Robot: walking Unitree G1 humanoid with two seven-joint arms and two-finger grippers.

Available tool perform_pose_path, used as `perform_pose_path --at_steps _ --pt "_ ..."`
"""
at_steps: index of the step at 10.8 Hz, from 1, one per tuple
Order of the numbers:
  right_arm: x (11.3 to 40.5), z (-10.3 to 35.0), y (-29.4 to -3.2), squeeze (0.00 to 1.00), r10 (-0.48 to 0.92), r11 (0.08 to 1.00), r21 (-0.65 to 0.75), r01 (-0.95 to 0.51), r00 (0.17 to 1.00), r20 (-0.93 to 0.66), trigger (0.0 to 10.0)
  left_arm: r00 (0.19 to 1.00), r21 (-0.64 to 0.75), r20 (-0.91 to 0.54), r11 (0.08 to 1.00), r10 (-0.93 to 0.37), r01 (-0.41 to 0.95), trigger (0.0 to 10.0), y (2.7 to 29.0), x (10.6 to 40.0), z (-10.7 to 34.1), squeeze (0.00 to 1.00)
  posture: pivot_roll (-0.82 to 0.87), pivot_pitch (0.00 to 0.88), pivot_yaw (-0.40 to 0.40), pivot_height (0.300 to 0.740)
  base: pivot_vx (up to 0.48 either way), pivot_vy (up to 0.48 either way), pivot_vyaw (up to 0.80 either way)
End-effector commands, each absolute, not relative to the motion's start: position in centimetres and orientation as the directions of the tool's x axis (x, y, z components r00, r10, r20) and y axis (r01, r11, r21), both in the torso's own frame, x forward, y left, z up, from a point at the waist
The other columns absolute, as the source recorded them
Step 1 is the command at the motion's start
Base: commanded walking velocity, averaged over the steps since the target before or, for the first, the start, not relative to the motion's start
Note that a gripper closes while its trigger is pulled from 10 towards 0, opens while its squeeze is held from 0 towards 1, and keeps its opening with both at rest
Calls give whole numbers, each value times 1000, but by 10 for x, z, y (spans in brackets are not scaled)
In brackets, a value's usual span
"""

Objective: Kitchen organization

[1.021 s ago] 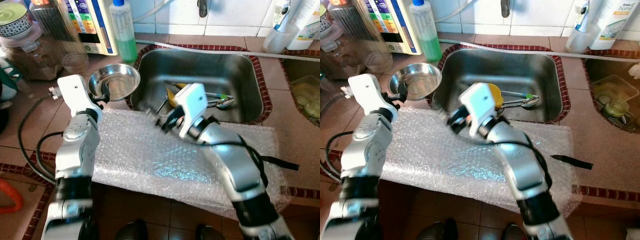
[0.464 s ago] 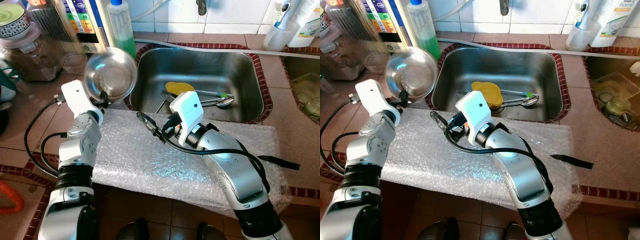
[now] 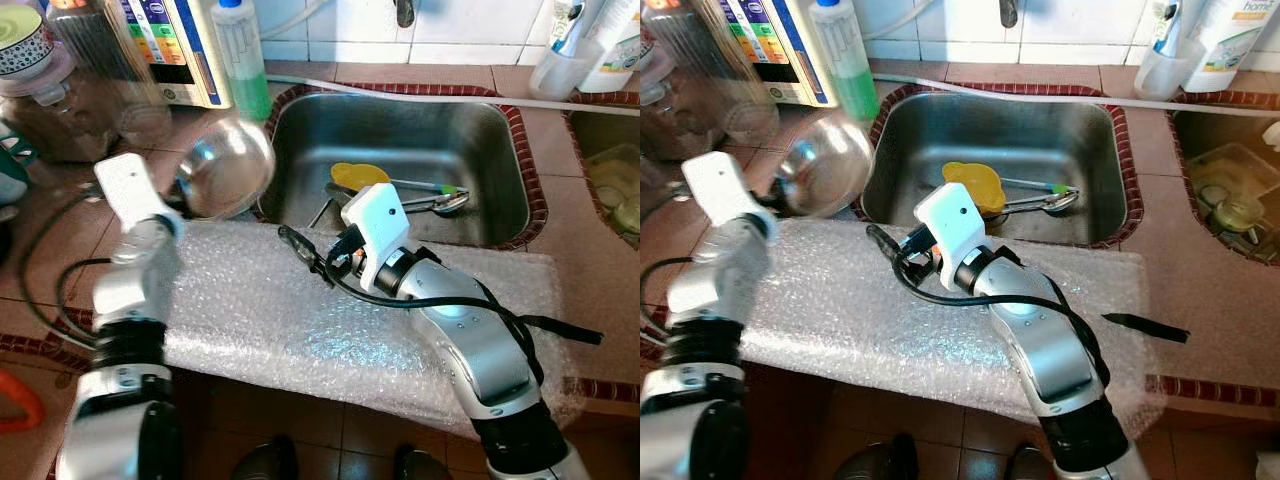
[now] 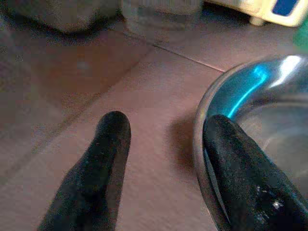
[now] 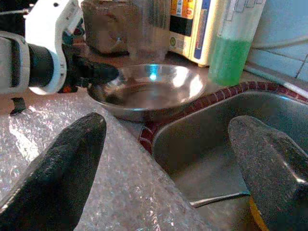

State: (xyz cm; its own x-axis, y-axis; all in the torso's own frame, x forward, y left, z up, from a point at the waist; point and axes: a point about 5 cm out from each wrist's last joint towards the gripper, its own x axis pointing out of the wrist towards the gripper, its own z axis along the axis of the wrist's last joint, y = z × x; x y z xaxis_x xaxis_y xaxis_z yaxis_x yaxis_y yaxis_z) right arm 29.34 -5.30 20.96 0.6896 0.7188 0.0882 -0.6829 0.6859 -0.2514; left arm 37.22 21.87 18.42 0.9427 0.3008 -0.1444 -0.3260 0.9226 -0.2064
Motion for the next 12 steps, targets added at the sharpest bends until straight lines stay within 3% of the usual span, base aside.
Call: perform_pose_path --at_steps 1,5,12 --pt "291 215 -50 788 730 675 -262 -689 675 104 10000 930 -204 -165 912 328 -357 0 226 369 182 0 -111 219 122 740 0 0 0" --pt "295 216 -50 784 735 669 -269 -693 671 101 10000 914 -181 -159 899 373 -399 0 243 360 183 0 -99 215 112 740 0 0 0" --pt "298 215 -49 784 750 650 -283 -705 655 90 10000 913 -238 -205 887 353 -396 0 241 356 174 0 -94 203 96 740 0 0 0"
